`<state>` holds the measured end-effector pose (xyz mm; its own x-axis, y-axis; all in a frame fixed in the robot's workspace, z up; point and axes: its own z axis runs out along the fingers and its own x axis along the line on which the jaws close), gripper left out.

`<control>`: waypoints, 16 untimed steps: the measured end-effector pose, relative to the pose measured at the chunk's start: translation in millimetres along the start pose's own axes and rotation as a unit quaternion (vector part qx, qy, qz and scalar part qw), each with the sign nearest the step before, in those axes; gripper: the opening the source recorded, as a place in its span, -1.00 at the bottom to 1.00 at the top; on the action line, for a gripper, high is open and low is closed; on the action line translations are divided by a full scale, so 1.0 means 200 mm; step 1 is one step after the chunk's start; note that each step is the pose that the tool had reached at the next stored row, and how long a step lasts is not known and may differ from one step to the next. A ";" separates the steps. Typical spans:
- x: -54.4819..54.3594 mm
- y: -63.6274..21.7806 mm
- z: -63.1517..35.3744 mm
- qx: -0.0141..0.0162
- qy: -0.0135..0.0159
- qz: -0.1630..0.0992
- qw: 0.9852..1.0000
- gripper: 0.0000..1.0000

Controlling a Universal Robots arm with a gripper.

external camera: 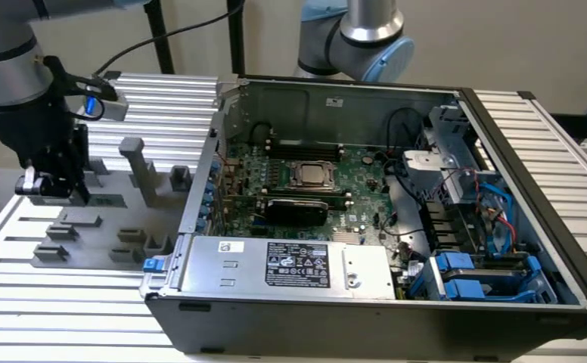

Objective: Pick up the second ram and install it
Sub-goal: 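Pick up the second ram and move it above second insertion slot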

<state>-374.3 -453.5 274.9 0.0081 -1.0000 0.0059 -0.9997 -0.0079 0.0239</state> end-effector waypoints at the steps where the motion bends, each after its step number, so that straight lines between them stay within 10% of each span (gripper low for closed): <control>1: 0.00 -0.003 -0.020 0.000 0.000 0.000 1.000 -0.73; 16: 0.00 -0.221 -0.355 0.000 -0.005 -0.002 1.000 -0.73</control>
<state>-328.5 -453.5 344.9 0.0115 -0.9999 -0.0040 -0.9997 -0.0116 0.0237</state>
